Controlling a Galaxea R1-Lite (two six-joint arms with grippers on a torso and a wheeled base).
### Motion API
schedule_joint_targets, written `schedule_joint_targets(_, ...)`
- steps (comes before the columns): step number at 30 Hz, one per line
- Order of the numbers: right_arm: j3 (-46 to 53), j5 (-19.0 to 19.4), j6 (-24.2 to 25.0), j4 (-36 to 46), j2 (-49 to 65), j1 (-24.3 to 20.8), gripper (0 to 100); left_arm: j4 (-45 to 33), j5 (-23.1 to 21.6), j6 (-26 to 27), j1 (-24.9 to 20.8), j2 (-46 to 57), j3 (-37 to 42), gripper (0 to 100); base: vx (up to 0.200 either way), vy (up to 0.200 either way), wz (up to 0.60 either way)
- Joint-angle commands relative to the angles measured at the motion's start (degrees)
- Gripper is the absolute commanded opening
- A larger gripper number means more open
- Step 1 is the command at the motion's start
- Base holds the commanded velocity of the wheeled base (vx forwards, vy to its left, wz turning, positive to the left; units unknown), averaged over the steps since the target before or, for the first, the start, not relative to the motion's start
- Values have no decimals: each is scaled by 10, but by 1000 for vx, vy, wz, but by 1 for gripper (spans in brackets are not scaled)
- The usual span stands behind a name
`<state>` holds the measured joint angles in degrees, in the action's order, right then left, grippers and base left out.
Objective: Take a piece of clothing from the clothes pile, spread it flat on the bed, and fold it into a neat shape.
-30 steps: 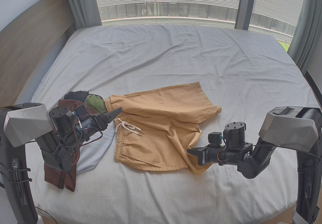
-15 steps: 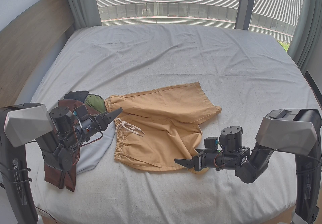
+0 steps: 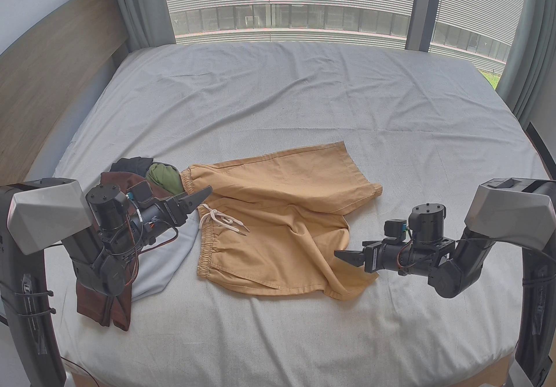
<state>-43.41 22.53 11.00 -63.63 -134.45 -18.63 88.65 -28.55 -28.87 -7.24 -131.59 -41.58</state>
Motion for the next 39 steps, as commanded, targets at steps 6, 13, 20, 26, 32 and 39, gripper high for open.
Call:
schedule_joint_targets(6,-28,1,5,2,-30,40,100,0,0,0,-1,-3,-1,100,0,0,0)
schedule_joint_targets(13,-28,1,13,3,-44,61,100,0,0,0,-1,-3,-1,100,0,0,0)
schedule_joint_targets(20,-10,1,0,3,-43,75,100,0,0,0,-1,-3,-1,100,0,0,0)
schedule_joint_targets(26,40,1,-41,-3,-44,54,100,0,0,0,-1,-3,-1,100,0,0,0)
schedule_joint_targets(32,61,1,-42,-10,-41,31,100,0,0,-1,-1,-3,-1,100,0,0,0)
schedule_joint_targets(39,90,1,-41,-35,-25,-10,100,0,0,-1,-1,-3,-1,100,0,0,0)
